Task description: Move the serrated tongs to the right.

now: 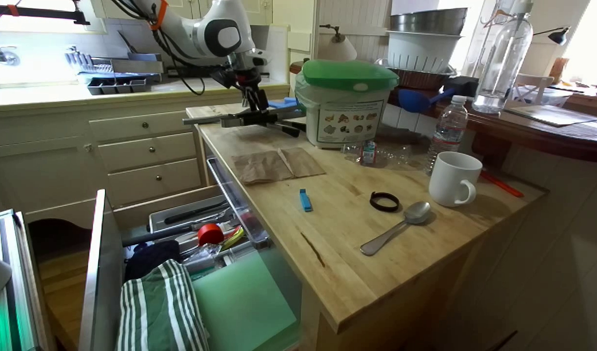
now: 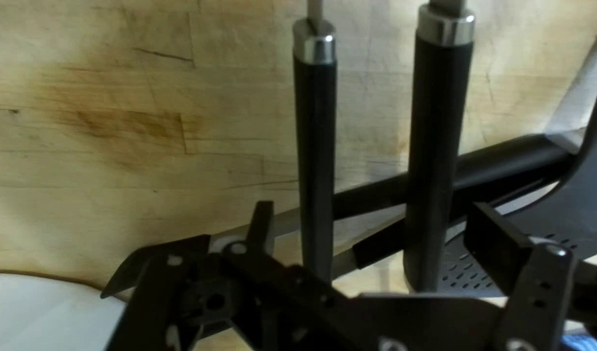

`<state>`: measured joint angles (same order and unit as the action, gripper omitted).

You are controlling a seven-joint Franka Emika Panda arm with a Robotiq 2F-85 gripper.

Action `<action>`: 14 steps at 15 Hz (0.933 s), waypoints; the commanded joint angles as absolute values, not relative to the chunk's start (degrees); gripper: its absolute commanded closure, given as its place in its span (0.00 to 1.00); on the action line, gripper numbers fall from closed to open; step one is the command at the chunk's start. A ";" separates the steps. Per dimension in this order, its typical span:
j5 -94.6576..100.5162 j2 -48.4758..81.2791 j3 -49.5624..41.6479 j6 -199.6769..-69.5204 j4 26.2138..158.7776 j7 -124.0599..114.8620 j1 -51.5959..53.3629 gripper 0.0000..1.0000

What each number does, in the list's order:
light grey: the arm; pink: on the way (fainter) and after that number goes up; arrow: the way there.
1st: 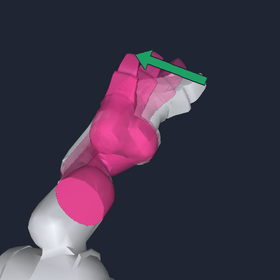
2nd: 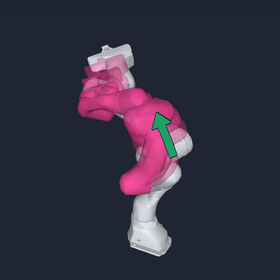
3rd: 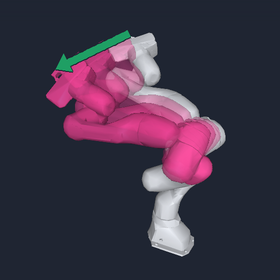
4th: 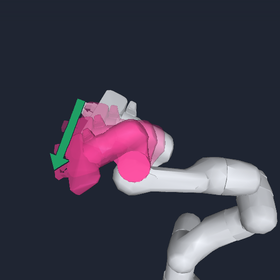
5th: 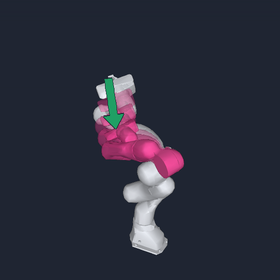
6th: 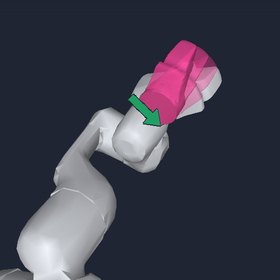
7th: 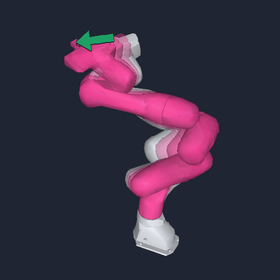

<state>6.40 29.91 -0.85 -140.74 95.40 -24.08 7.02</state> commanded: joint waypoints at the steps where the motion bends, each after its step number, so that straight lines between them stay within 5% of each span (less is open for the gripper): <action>1: 4.76 34.25 -1.75 -136.99 89.93 -25.08 8.48 0.00; 8: 1.99 37.74 -2.64 -136.06 83.59 -26.67 8.06 0.00; 9: 1.74 37.98 -2.95 -135.76 82.88 -26.88 8.08 0.06; 10: 2.13 38.22 -3.49 -135.25 82.32 -27.07 8.37 0.27; 12: 2.24 38.73 -3.95 -133.32 81.17 -27.78 8.61 0.30; 14: 2.35 39.19 -3.96 -132.04 80.42 -28.16 8.81 0.46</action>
<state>2.87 37.12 -3.05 -135.49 83.50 -26.55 7.81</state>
